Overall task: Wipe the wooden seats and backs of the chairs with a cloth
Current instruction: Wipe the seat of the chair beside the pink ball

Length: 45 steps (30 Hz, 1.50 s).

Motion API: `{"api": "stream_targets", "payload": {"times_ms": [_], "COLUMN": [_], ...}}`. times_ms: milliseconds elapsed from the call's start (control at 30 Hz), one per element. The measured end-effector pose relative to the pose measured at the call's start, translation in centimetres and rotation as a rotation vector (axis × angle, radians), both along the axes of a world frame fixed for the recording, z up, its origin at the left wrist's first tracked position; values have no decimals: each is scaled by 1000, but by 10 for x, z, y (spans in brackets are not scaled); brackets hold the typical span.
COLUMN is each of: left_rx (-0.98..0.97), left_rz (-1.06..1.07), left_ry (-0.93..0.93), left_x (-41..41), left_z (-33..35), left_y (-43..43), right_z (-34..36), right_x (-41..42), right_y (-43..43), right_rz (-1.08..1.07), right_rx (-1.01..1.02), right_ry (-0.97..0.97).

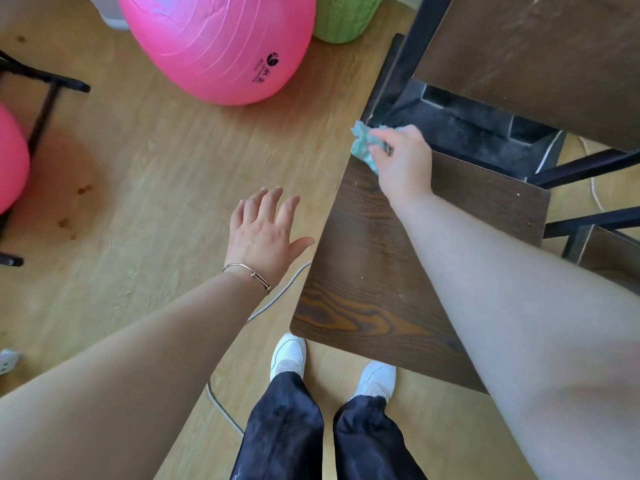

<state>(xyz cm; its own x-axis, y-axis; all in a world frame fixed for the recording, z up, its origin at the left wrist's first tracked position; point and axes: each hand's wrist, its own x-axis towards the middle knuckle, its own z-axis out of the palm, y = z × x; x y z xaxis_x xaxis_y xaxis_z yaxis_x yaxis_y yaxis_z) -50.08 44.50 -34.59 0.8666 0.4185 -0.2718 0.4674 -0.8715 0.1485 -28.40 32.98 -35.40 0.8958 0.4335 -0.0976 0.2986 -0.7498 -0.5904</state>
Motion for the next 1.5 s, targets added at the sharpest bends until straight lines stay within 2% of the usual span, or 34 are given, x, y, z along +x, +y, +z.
{"api": "stream_targets", "payload": {"times_ms": [133, 333, 633, 733, 867, 933, 1033, 1133, 1200, 1333, 1433, 1500], "left_rx": [-9, -29, 17, 23, 7, 0, -2, 15, 31, 37, 56, 64], "left_rz": [8, -23, -106, -136, -147, -163, -191, -184, -165, -126, -113, -104], "left_ry": [-23, -3, 93, 99, 98, 91, 94, 113, 120, 128, 91, 52], "left_x": [1, -5, -11, -12, -14, -14, -12, -7, -1, 25, 57, 79], "left_z": [-4, -9, 4, 6, 5, 5, 4, 2, 1, 5, 10, 14], "left_y": [16, 25, 20, 16, 8, 4, -3, -6, -5, -5, -3, 0], "right_z": [-14, -22, -28, -24, -15, -15, -16, -14, -8, 0, 5, 5], "right_x": [10, 6, -127, -174, -218, -235, -249, -240, -218, -127, -48, -7], "right_y": [18, 15, -51, -72, -87, -97, -105, -108, -106, -91, -64, -47], "right_rz": [27, 125, 316, 353, 368, 400, 331, 374, 358, 129, -54, -101], "right_rx": [-135, -155, -89, -100, -149, -165, -141, -134, -59, 22, 3, -22], "right_ry": [32, 44, 25, 118, 399, 398, 424, 417, 334, 49, 29, 1]}}
